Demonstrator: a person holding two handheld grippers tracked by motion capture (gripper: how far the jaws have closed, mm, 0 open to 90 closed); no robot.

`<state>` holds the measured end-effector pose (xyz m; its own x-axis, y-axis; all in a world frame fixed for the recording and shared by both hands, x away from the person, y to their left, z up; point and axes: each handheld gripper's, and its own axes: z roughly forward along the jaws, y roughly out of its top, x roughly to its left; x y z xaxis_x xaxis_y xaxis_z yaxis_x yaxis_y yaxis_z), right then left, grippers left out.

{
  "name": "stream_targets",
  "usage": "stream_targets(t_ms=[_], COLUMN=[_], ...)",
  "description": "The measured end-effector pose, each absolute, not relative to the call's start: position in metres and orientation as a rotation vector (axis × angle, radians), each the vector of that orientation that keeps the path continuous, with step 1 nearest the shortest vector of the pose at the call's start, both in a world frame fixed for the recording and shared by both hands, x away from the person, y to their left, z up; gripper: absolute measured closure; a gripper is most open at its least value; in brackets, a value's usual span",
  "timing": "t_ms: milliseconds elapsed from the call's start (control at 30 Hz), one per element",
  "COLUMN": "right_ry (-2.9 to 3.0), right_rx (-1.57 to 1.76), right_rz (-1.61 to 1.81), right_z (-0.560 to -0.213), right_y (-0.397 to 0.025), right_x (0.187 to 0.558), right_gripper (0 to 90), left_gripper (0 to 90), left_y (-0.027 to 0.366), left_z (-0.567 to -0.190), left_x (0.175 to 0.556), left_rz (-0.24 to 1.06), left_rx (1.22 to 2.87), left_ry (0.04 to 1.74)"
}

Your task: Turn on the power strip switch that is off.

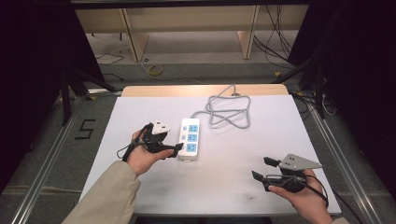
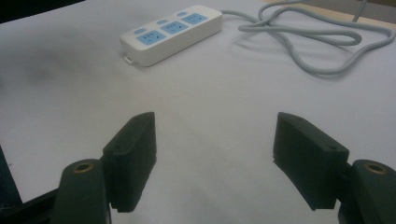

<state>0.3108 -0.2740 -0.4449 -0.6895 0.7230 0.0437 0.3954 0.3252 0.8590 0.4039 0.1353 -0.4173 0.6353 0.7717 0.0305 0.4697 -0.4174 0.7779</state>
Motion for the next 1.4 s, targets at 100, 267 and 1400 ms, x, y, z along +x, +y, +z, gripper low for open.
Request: stream_targets(t_ms=[100,267,1400], right_ry=[2.250,2.251,2.239], right_rx=[0.989,0.986,0.992], right_rz=[1.305,1.301,1.301], right_z=[-0.445,-0.444,-0.444], right_y=[-0.274,-0.273,-0.275], right_x=[0.311,0.310,0.312], right_gripper=[30.6,30.6,30.6], left_gripper=[22.6,22.6,19.7], left_y=[0.137,0.139,0.169], left_z=[-0.416,-0.417,-0.414], left_x=[0.403,0.403,0.388], left_rz=[0.497,0.496,0.523], left_rx=[2.080,2.081,2.003], left_ry=[0.966,0.967,0.959])
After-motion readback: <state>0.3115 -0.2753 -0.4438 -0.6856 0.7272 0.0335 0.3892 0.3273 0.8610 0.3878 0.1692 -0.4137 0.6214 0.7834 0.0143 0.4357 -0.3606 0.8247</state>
